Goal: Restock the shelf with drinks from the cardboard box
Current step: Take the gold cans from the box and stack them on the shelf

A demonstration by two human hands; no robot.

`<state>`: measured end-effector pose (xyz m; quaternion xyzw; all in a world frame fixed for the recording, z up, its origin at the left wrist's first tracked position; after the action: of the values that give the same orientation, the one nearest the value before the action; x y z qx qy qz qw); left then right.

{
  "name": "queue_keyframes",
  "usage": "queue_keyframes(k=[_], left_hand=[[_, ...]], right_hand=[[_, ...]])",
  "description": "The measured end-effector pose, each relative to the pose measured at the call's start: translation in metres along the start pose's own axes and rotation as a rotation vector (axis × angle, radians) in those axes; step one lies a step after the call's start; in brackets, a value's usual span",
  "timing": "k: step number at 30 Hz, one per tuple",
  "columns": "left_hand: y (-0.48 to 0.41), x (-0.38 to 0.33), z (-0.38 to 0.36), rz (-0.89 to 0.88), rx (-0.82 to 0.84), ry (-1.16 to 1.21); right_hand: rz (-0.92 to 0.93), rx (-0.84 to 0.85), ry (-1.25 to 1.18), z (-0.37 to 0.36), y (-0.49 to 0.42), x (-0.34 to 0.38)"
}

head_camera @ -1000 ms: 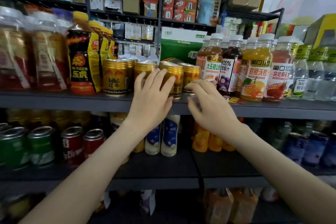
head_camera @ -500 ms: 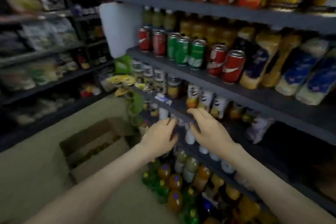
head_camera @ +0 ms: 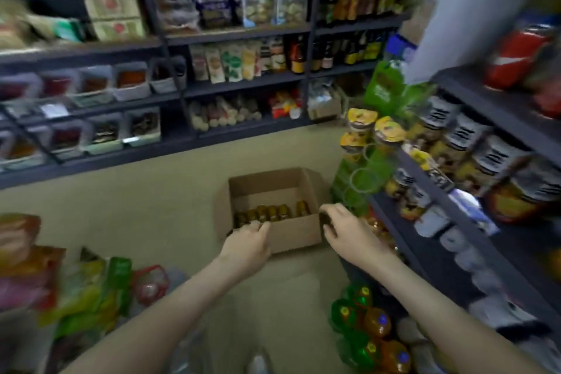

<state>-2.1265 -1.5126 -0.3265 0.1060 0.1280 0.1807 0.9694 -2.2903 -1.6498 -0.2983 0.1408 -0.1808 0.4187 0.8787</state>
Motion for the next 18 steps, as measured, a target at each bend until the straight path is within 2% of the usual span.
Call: queue_keyframes(k=[4, 9, 18], left_hand=[[-0.052, 0.067, 0.013, 0.044, 0.027, 0.003], [-0.123, 0.107, 0.016, 0.054, 0.082, 0.017], [-0.261, 0.162, -0.048, 0.232, 0.304, 0.085]], right_hand=[[-0.041, 0.097, -0.037, -0.031, -0.083, 0.008], [-0.107, 0.210, -0.049, -0.060, -0.156, -0.009], [-0.133, 0.427, 0.023, -0.124, -0.315, -0.092]])
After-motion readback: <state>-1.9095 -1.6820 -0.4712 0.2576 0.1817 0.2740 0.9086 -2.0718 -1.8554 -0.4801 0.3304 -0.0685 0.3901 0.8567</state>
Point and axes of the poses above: each hand's wrist, its own y-axis away from the middle knuckle, its own z-axis out of the back of the hand, x = y × z, the point moved 3 cm from there along -y, towards the middle knuckle
